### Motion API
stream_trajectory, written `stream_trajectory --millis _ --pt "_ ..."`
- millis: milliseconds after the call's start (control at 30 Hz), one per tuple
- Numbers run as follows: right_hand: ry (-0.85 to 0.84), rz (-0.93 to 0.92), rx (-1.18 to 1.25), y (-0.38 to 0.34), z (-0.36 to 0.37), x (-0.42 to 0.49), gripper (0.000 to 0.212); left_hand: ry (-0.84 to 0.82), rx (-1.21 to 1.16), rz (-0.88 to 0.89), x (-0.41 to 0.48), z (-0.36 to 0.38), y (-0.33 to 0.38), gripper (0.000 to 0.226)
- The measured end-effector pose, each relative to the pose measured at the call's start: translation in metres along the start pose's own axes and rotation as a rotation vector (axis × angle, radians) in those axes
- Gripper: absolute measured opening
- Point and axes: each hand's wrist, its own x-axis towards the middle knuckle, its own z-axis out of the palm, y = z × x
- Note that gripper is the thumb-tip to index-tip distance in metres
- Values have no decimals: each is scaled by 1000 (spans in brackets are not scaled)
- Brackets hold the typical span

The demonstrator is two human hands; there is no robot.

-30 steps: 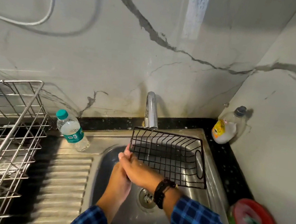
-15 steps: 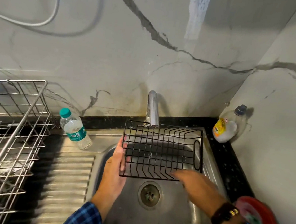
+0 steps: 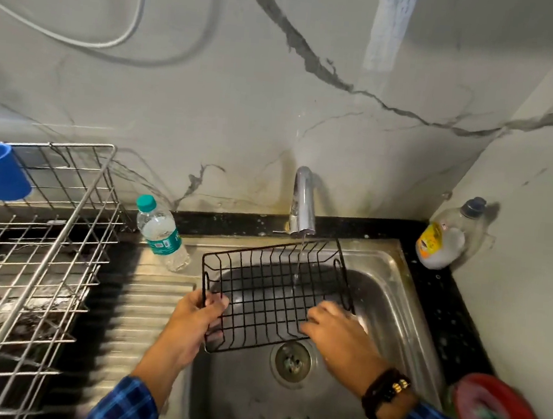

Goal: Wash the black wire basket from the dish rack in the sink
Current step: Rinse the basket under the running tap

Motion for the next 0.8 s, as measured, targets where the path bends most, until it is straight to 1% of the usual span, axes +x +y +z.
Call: stream_trajectory --millis 67,133,200,267,333,367,433,500,533,567,600,633,667,700,733,767,800 --pt "-158 -22 25 -1 1 8 55 11 45 -24 0 -5 -6 31" --pt "-271 16 98 -1 0 13 76 8 50 -49 0 -10 -10 38" --pt "-273 61 99 -1 -2 18 92 14 43 -56 1 -11 -12 45" --pt "-272 98 148 -2 -5 24 99 46 61 -74 2 -11 -10 45" --pt "-272 142 278 -2 -9 29 98 65 66 -117 3 -13 -7 40" --pt "-248 147 294 -2 -11 31 93 60 62 -154 4 -14 -5 37" --pt "-100 104 159 1 -20 32 78 45 81 -249 6 -16 0 26" --pt "188 107 33 8 -25 33 61 39 149 -310 8 -20 3 24" --pt "344 150 24 15 -24 37 50 33 181 -314 9 -21 4 24" --pt "451 242 57 23 -23 41 42 26 207 -309 9 -21 4 24" --pt "483 375 197 35 -19 46 43 22 227 -302 10 -20 4 25" --pt "447 506 446 45 -18 50 46 17 243 -288 11 -19 2 29" --pt "336 598 717 54 -15 53 44 15 250 -267 12 -19 1 32" --pt "214 625 958 58 -12 55 36 18 246 -249 13 -18 -1 35" --pt "127 605 1177 59 -8 56 28 24 240 -230 12 -17 -1 35" --pt "84 574 1337 59 -4 55 26 34 247 -206 10 -16 -1 35" --pt "70 545 1456 57 -2 54 27 54 256 -176 9 -16 -1 35"
